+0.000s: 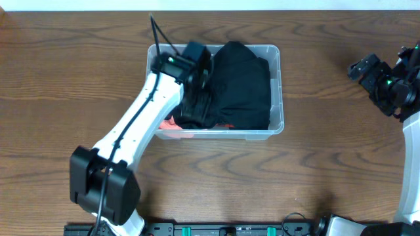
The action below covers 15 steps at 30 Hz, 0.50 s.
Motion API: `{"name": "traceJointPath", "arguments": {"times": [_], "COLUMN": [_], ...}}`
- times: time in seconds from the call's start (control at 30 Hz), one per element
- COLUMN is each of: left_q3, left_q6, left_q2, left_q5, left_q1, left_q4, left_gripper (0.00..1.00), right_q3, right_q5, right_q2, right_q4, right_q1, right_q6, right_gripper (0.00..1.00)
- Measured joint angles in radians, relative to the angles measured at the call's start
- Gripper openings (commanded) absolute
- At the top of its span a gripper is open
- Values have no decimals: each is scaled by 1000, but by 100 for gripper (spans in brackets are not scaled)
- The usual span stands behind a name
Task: Pack container
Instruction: 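Press and tuck the black garment flat inside the bin with the left gripper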
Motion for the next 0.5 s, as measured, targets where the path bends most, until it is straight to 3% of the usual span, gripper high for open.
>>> {"name": "traceJointPath", "arguments": {"times": [0.27,0.5], "left_q3": [127,127], "left_q6": [52,72], "left_q2": [-90,135], "left_q5": [88,142], "left_q1": [0,-1], "left_q4": [433,580], "left_gripper": [68,67], "right_q3": [0,0], "right_q5": [0,0], "right_q2": [0,0], "right_q4": [0,0], "right_q1": [0,0], "right_q6": [0,0], "right_gripper": [99,99]}}
